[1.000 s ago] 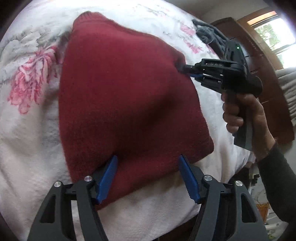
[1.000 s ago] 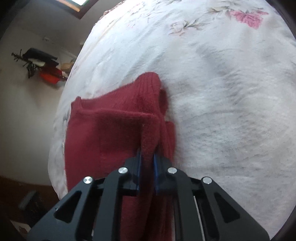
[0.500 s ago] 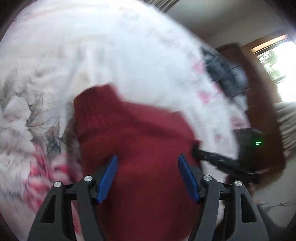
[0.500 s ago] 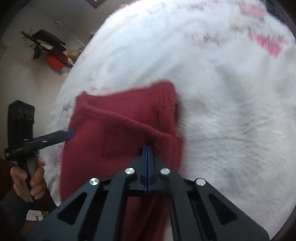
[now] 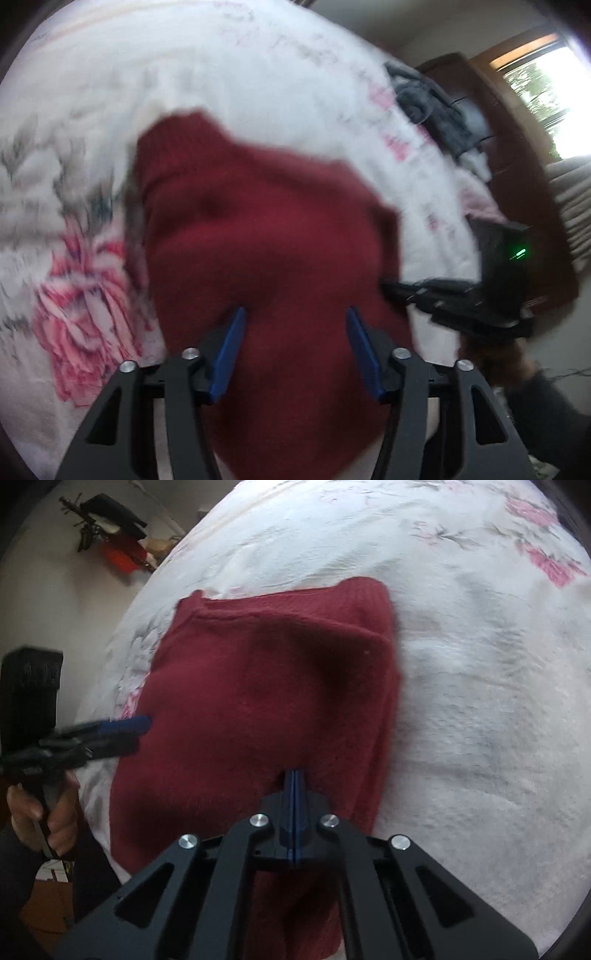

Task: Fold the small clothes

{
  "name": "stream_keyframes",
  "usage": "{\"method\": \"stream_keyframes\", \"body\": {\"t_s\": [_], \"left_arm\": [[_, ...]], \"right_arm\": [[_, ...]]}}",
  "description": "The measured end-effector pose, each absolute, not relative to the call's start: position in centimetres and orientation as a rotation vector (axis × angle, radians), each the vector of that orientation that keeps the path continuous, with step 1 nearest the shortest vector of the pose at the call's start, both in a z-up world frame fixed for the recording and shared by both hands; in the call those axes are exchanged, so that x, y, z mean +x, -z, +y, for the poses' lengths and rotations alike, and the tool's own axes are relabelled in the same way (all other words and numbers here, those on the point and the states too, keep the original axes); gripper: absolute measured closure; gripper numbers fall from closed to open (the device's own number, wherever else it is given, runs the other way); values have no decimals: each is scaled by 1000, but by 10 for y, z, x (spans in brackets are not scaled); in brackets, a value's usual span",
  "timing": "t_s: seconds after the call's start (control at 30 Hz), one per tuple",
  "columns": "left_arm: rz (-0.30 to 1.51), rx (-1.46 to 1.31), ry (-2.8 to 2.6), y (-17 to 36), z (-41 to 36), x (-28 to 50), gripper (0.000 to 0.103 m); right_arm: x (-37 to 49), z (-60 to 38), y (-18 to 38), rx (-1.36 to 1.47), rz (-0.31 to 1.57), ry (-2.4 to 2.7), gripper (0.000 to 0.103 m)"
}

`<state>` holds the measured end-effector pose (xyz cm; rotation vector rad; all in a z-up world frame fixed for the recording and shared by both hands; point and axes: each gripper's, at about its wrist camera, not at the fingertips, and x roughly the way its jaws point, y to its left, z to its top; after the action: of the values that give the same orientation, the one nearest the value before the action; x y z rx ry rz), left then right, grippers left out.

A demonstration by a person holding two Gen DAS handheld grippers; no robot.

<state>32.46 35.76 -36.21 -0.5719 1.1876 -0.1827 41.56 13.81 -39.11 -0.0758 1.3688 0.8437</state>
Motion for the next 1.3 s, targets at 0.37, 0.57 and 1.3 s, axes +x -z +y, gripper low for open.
{"method": "stream_keyframes", "body": {"t_s": [0.37, 0.57, 1.3], "left_arm": [[1199, -511, 200, 343, 325, 273, 47], [1139, -554, 249, 314, 317, 256, 46], [1178, -356, -53, 230, 274, 108, 11]], "right_arm": [[358, 135, 378, -199, 1372, -843, 103], [355, 118, 344, -108, 1331, -820, 103], [220, 52, 253, -114, 1168, -605, 13]]}}
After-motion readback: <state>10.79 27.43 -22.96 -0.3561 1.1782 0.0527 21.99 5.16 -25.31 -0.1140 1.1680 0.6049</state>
